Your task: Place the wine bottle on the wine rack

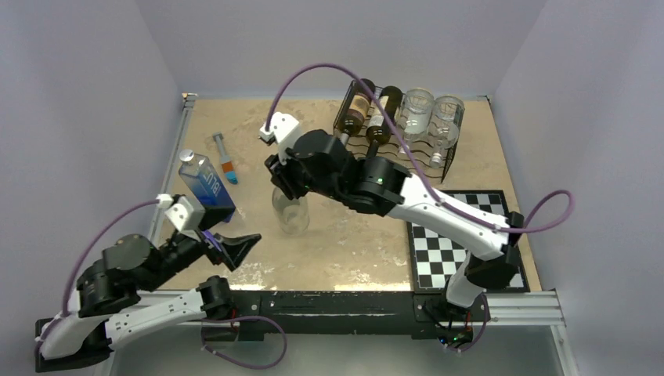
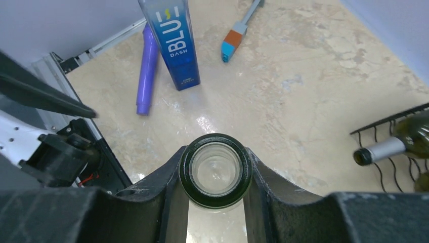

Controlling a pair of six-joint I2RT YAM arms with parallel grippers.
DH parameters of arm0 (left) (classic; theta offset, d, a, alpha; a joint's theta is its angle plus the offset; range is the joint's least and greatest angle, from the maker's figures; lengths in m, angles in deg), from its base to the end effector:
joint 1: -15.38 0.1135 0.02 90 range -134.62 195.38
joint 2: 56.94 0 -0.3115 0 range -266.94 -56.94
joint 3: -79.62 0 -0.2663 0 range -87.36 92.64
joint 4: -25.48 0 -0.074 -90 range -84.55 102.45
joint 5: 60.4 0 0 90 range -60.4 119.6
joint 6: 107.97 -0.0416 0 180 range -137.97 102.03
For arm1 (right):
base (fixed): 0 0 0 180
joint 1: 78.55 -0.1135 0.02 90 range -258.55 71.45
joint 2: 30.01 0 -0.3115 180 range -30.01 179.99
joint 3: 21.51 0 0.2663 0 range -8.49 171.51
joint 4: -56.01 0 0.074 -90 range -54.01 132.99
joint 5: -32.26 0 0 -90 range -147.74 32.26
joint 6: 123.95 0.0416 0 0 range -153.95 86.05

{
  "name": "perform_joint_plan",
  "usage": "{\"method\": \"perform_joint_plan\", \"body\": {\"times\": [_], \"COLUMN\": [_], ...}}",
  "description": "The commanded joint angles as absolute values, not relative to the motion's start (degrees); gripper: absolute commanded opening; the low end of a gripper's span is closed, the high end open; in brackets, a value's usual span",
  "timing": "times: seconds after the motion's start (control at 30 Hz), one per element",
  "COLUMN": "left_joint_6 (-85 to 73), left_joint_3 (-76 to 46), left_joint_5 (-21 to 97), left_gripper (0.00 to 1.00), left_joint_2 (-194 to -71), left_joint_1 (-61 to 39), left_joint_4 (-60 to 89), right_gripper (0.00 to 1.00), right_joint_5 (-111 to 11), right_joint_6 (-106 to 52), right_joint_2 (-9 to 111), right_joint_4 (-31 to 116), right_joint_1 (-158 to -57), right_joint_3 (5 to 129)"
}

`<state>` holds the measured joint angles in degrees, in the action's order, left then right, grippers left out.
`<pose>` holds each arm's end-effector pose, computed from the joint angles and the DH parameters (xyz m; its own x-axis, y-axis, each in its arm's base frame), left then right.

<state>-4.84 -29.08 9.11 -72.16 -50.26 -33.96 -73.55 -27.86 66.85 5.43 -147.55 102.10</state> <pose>0.0053 0.0235 0.4096 -0.1846 -0.1081 -0.9768 0.6852 0.6984 -0.2068 0.1537 0.3687 0.4966 -0.2298 -0.3138 -0.9213 -0.7890 0.6142 -0.0124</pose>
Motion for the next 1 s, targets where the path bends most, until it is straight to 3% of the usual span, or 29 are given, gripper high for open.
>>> {"method": "perform_joint_plan", "body": {"times": [0.0, 0.47, 0.7, 0.97], "left_joint_6": [0.1, -4.6, -3.4, -1.8], "left_joint_3": [-36.1, -46.6, -48.3, -51.6], "left_joint_5": [12.6, 26.4, 34.6, 35.0], "left_gripper": [0.99, 0.99, 0.99, 0.99], "left_joint_2": [-73.4, -86.8, -91.6, -92.7], "left_joint_1": [-50.3, -50.3, -50.3, -50.2], "left_joint_4": [-24.0, 2.2, 7.2, 17.7], "right_gripper": [0.0, 0.0, 0.0, 0.0], "right_joint_5": [-75.7, -62.7, -58.1, -52.5], "right_joint_6": [-26.4, -21.7, -21.1, -21.1], "right_joint_2": [57.9, 49.3, 45.3, 40.9], "right_joint_4": [5.7, -3.2, -0.1, 7.0], "right_joint_1": [-147.5, -147.5, -147.5, -147.5], "right_joint_3": [107.4, 111.6, 110.0, 104.4]}}
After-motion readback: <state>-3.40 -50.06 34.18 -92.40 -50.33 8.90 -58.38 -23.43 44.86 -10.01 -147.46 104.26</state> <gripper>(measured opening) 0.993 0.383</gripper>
